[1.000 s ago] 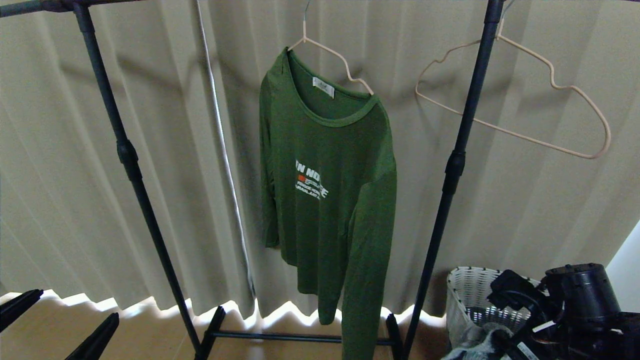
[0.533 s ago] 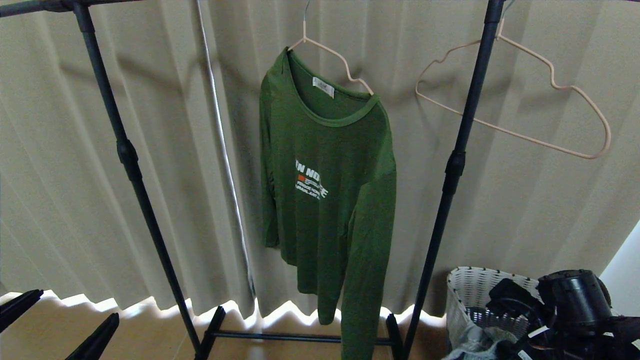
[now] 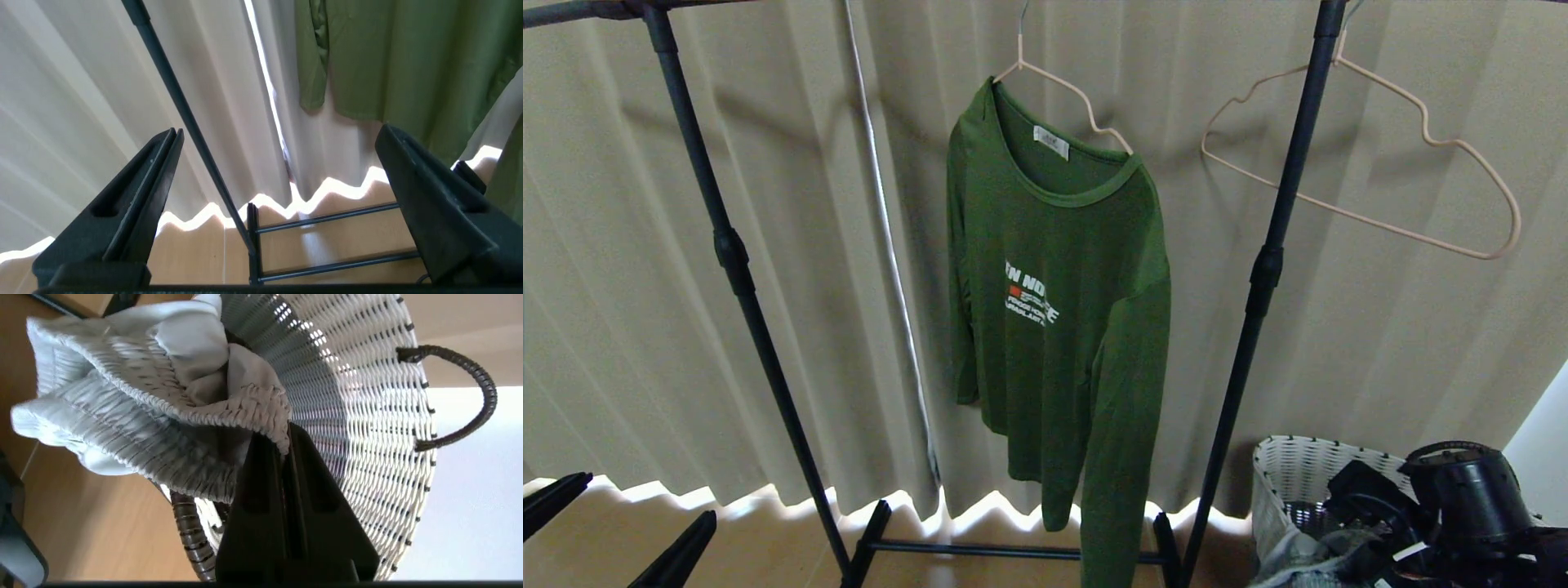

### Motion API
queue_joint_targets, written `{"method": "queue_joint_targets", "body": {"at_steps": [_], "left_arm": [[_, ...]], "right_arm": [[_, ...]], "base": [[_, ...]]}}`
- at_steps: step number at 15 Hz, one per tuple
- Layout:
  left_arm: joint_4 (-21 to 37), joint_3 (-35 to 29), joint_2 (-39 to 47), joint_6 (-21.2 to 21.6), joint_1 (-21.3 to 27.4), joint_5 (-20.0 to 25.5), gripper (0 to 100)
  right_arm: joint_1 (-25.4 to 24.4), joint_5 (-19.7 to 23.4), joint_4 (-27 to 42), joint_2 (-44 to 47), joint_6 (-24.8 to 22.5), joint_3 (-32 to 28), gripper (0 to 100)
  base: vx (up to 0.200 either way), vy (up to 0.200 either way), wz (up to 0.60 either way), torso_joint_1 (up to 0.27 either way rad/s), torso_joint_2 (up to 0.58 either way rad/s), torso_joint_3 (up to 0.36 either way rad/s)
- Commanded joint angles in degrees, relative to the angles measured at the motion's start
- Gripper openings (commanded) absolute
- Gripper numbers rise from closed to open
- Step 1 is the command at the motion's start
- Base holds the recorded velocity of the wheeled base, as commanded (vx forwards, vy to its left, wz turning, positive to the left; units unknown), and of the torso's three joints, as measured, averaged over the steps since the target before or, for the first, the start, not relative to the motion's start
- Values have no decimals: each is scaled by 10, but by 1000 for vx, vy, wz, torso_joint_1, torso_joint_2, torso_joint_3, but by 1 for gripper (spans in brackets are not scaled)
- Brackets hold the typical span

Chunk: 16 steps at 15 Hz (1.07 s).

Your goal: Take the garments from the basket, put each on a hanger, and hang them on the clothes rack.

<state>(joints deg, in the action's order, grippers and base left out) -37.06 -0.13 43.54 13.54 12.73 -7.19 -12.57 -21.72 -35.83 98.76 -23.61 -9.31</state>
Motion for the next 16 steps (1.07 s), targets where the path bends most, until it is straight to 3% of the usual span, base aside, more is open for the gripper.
{"method": "queue_joint_targets", "body": {"at_steps": [1, 5, 10, 16], "left_arm": [[0, 0, 0, 0, 0, 0, 100], [0, 1, 0, 0, 0, 0, 100], [1, 1, 2, 0, 0, 0, 100], [5, 1, 3, 0, 1, 0, 100]], "right_arm": [[-1, 1, -35, -27, 0, 23, 0], [-1, 11, -101, -95, 3, 47, 0], [-3, 71, -103, -200, 13, 46, 0], [-3, 104, -104, -224, 49, 27, 0]], "base": [[0, 0, 0, 0, 0, 0], [0, 0, 0, 0, 0, 0], [0, 0, 0, 0, 0, 0], [0, 0, 0, 0, 0, 0]]}}
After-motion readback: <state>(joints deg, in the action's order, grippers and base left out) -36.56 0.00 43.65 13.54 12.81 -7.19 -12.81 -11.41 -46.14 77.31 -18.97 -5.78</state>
